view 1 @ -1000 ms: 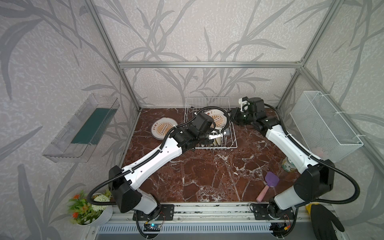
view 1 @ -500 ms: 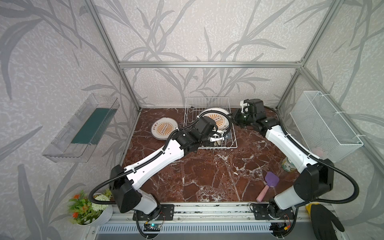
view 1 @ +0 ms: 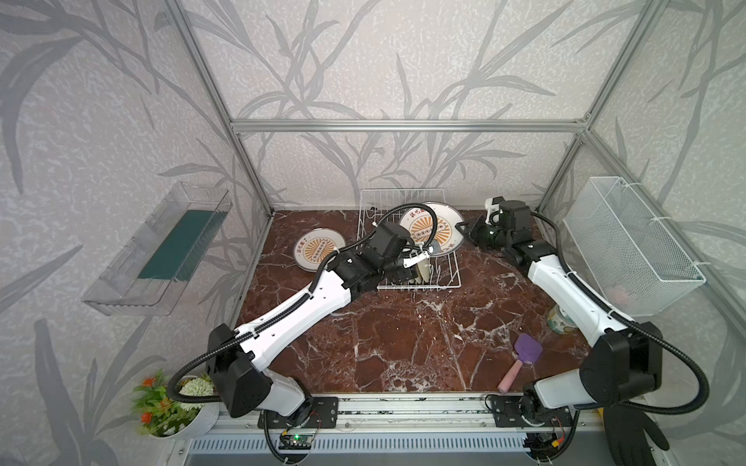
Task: Unload the plates from the dish rack
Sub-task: Place the plate among the plates.
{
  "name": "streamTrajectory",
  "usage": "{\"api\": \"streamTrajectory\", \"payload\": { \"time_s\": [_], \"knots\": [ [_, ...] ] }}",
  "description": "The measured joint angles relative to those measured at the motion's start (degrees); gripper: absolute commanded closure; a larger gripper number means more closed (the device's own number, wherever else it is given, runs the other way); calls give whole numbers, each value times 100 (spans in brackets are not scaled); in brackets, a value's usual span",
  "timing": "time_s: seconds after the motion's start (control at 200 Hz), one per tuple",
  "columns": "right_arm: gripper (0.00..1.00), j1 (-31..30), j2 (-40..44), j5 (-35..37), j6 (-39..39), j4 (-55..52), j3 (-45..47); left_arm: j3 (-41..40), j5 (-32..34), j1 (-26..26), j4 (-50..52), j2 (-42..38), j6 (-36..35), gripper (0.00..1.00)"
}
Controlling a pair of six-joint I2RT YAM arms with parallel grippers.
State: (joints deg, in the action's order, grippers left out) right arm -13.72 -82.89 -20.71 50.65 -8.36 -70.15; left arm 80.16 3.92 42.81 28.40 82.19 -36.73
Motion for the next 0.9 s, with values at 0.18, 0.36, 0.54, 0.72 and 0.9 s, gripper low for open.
{"api": "streamTrajectory", "payload": {
  "time_s": [0.18,0.36,0.54,0.72,0.9],
  "knots": [
    [100,258,258,-341,-581,249,234,-129,-1620,-1189,-280,-553,1528,17],
    [100,365,448,-793,-1290,612,555,-188,-2887,-1952,-656,-581,2892,17],
    [100,361,621,-1222,-1812,1169,999,-177,-3888,-2074,-885,-90,3842,19],
    [100,343,688,-1513,-2076,1687,1274,-177,-4529,-2085,-1134,446,4472,22],
    [100,223,737,-1613,-2315,2144,1440,-175,-4975,-2085,-1403,730,4937,31]
  ]
}}
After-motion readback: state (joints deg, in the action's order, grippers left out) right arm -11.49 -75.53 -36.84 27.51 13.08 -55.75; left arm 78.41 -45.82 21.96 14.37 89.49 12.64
